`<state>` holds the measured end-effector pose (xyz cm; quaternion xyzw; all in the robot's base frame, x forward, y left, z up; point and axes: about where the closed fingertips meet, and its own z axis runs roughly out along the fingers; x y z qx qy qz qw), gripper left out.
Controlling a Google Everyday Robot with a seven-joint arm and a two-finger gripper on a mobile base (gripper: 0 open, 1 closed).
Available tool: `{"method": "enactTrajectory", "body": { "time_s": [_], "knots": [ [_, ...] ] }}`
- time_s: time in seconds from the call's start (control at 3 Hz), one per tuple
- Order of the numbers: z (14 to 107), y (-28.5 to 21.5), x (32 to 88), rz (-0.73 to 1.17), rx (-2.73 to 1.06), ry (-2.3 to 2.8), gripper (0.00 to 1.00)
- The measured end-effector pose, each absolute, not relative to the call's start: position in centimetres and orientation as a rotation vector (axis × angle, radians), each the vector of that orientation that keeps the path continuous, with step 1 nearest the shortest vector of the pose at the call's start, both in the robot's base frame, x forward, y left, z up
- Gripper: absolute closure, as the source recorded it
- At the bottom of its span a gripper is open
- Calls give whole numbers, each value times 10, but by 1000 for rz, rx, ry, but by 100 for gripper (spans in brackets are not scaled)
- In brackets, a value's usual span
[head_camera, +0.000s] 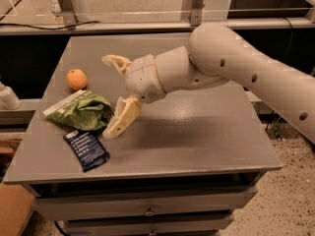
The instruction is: Move green jalapeno chip bag near rxbar blueberry
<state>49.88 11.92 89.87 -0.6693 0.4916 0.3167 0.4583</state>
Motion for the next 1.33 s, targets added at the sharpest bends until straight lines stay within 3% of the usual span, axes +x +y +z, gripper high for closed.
{"method": "enactTrajectory", "body": {
  "time_s": [0.67,1.0,1.33],
  "knots": [
    [945,36,561,665,-1604,1220,0],
    [978,-19,592,476,-1638,1237,0],
    [978,-19,592,476,-1638,1237,0]
  ]
}}
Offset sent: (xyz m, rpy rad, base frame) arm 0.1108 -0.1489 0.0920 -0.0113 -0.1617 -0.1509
